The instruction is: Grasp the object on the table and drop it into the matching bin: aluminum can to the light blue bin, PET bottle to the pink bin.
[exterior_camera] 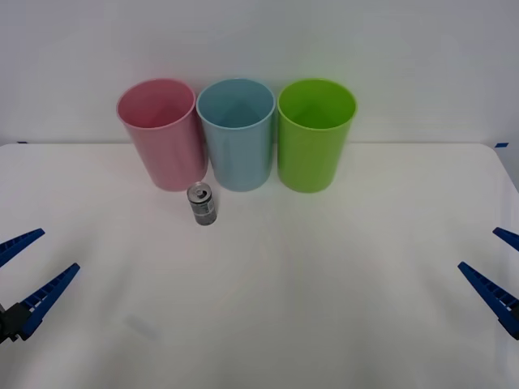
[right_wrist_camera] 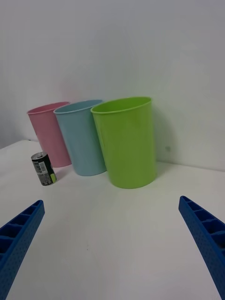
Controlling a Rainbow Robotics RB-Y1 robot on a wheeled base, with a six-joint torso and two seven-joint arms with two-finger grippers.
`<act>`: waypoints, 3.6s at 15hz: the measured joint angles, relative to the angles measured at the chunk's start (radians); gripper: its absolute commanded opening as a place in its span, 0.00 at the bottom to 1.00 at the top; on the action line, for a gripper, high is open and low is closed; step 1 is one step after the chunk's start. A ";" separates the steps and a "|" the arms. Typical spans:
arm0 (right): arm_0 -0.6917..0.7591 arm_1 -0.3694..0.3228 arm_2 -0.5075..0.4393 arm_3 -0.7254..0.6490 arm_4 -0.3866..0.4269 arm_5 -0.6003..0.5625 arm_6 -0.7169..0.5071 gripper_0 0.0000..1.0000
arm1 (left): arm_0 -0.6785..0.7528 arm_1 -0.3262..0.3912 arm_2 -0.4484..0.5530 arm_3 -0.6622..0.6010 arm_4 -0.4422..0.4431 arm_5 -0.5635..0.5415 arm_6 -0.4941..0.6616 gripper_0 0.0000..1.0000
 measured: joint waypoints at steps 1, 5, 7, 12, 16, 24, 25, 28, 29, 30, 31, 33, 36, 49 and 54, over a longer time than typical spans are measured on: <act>0.000 0.000 0.000 0.000 0.000 0.000 0.000 1.00 | 0.000 0.000 0.000 0.000 0.000 0.000 0.000 1.00; 0.000 0.000 0.000 0.000 0.000 0.000 0.000 1.00 | -0.031 0.008 -0.029 -0.013 -0.026 0.006 0.001 1.00; 0.000 0.000 0.000 0.000 0.000 0.000 0.000 1.00 | -0.031 0.025 -0.037 -0.017 -0.031 0.014 0.004 1.00; 0.000 0.000 0.000 0.000 0.000 0.000 0.000 1.00 | -0.020 0.030 -0.039 -0.015 -0.079 0.025 -0.002 1.00; 0.000 0.000 0.000 0.000 0.000 0.000 0.000 1.00 | -0.006 0.030 -0.064 -0.012 -0.132 0.042 -0.003 1.00; 0.000 0.000 0.000 0.000 0.000 0.000 0.000 1.00 | -0.003 -0.057 -0.112 -0.009 -0.237 0.131 -0.045 1.00; 0.000 0.000 0.000 0.000 0.000 0.000 0.000 1.00 | -0.006 -0.071 -0.113 -0.009 -0.263 0.138 -0.047 1.00; 0.000 0.000 0.000 0.000 0.000 0.000 0.000 1.00 | -0.020 -0.126 -0.124 0.001 -0.324 0.167 -0.036 1.00; 0.000 0.000 0.000 0.000 0.000 0.000 0.000 1.00 | -0.029 -0.145 -0.129 0.015 -0.326 0.176 -0.033 1.00; 0.000 0.000 0.000 0.000 0.000 0.000 0.000 1.00 | -0.040 -0.163 -0.134 0.032 -0.327 0.186 -0.032 1.00; 0.000 0.000 0.000 0.000 0.000 0.000 0.000 1.00 | -0.057 -0.181 -0.139 0.053 -0.326 0.197 -0.032 1.00; 0.000 0.000 0.000 0.000 0.000 0.000 0.000 1.00 | -0.086 -0.205 -0.145 0.087 -0.326 0.212 -0.031 1.00; 0.000 0.000 0.000 0.000 0.000 0.000 0.000 1.00 | -0.125 -0.230 -0.163 0.121 -0.329 0.233 -0.041 1.00; 0.000 0.000 0.000 0.000 0.000 0.000 0.000 1.00 | -0.302 -0.233 -0.290 0.275 -0.350 0.391 -0.141 1.00; 0.000 0.000 0.000 0.000 0.000 0.000 0.000 1.00 | -0.378 -0.233 -0.299 0.354 -0.350 0.422 -0.167 1.00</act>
